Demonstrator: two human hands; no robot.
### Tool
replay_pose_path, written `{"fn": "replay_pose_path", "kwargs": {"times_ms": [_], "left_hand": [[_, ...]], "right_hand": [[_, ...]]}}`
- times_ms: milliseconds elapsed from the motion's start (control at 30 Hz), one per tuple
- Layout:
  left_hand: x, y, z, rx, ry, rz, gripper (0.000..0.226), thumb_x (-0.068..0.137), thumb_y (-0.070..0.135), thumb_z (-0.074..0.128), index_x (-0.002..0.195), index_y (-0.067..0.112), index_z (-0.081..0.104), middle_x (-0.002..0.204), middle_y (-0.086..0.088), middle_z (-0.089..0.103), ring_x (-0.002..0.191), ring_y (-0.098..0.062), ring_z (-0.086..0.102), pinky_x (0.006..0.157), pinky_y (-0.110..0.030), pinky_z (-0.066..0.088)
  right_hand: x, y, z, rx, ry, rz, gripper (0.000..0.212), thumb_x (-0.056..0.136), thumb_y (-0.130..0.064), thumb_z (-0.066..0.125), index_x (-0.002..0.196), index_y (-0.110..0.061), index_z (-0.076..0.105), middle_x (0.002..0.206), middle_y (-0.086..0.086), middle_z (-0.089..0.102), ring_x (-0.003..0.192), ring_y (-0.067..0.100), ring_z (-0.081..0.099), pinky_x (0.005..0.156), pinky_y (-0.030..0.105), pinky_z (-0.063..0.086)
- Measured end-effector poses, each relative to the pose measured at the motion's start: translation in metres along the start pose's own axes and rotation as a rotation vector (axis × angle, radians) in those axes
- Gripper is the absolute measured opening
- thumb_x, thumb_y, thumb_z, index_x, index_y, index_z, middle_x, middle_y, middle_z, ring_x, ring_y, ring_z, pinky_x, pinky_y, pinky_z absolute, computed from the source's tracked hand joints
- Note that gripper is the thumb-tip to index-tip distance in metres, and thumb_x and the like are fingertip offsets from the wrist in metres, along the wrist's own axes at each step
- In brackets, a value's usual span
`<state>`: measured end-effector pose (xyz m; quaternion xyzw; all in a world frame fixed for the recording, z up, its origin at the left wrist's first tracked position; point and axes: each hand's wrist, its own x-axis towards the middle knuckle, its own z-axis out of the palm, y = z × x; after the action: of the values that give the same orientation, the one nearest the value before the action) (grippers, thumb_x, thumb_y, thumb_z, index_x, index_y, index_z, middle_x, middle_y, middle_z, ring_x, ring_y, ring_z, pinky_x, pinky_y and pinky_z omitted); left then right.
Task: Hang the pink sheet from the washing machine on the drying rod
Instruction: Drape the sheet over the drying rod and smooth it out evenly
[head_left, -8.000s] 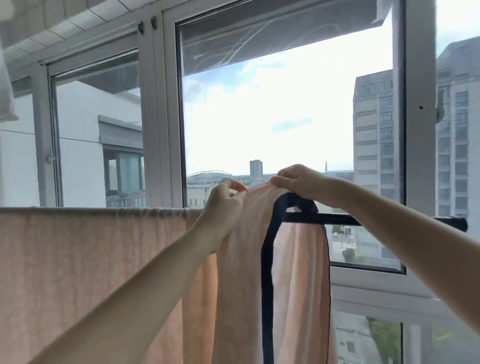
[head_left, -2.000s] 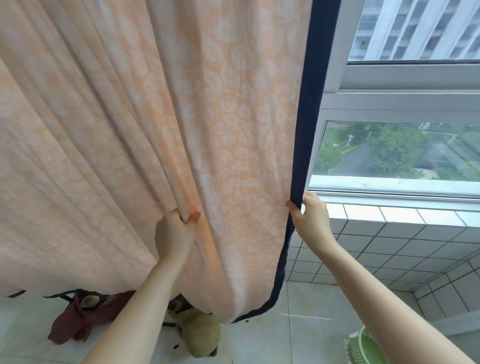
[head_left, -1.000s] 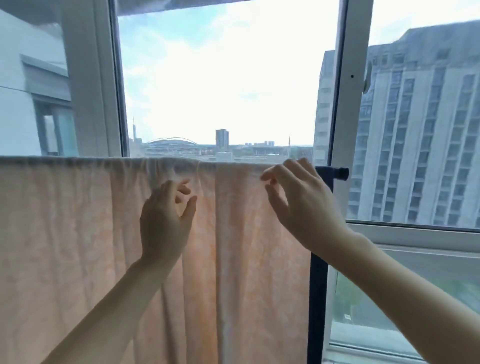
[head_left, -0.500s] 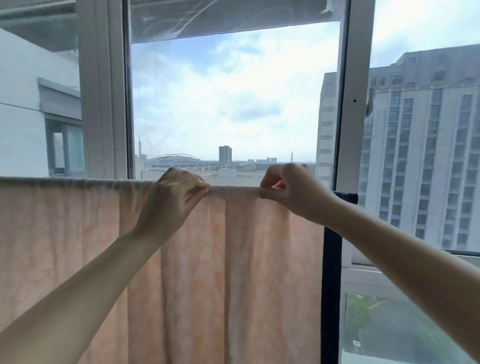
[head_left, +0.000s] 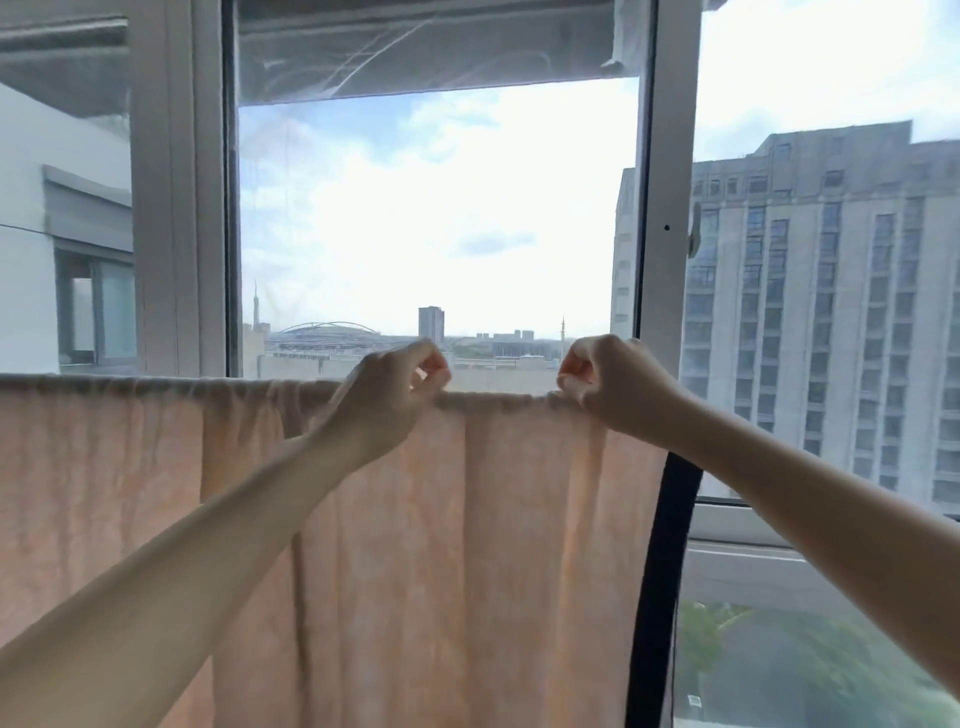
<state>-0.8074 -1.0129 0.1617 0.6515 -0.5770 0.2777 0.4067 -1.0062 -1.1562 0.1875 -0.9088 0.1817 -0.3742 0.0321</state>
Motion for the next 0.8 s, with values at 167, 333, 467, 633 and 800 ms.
{"fn": "replay_pose_path", "kwargs": {"times_ms": [167, 333, 467, 633, 800], "left_hand": [[-0.006, 0.011, 0.006, -0.045, -0.135, 0.045, 0.021, 0.091, 0.041, 0.061, 0.102, 0.027, 0.071, 0.095, 0.017, 0.07, 0.09, 0.002, 0.064, 0.084, -0.034, 0.054], [-0.007, 0.001, -0.004, -0.056, -0.115, -0.014, 0.019, 0.095, 0.031, 0.058, 0.097, 0.02, 0.072, 0.087, 0.011, 0.071, 0.083, -0.002, 0.063, 0.084, -0.038, 0.054], [-0.011, 0.0, -0.007, -0.049, -0.123, -0.042, 0.02, 0.098, 0.026, 0.052, 0.099, 0.018, 0.07, 0.083, 0.015, 0.067, 0.073, 0.006, 0.059, 0.071, -0.028, 0.05], [-0.005, 0.005, -0.01, -0.079, -0.107, -0.056, 0.012, 0.096, 0.018, 0.057, 0.092, 0.018, 0.069, 0.08, 0.016, 0.064, 0.077, 0.004, 0.057, 0.067, -0.012, 0.038], [0.009, 0.014, -0.003, -0.017, 0.003, -0.125, 0.016, 0.098, 0.016, 0.051, 0.091, 0.012, 0.064, 0.081, 0.001, 0.064, 0.075, -0.009, 0.057, 0.061, -0.015, 0.038]], "right_hand": [[-0.009, 0.002, -0.011, 0.057, -0.029, -0.026, 0.01, 0.092, -0.01, 0.06, 0.098, -0.005, 0.066, 0.082, -0.004, 0.064, 0.074, 0.005, 0.063, 0.068, 0.015, 0.053], [-0.015, 0.016, -0.03, -0.004, -0.12, -0.009, 0.011, 0.09, -0.016, 0.063, 0.096, -0.008, 0.068, 0.089, 0.0, 0.069, 0.082, 0.012, 0.067, 0.078, 0.025, 0.056], [-0.017, 0.016, -0.032, -0.037, -0.099, -0.038, 0.009, 0.089, -0.015, 0.066, 0.095, -0.009, 0.071, 0.087, -0.003, 0.069, 0.079, 0.004, 0.063, 0.071, 0.014, 0.05], [-0.007, 0.003, -0.018, -0.092, -0.096, -0.043, 0.013, 0.094, -0.009, 0.057, 0.093, 0.001, 0.067, 0.076, -0.005, 0.063, 0.067, 0.015, 0.065, 0.065, 0.023, 0.056], [0.022, -0.029, 0.004, 0.005, 0.14, -0.074, 0.013, 0.096, -0.007, 0.052, 0.095, -0.002, 0.064, 0.087, 0.006, 0.066, 0.074, 0.019, 0.064, 0.072, 0.034, 0.058]]}}
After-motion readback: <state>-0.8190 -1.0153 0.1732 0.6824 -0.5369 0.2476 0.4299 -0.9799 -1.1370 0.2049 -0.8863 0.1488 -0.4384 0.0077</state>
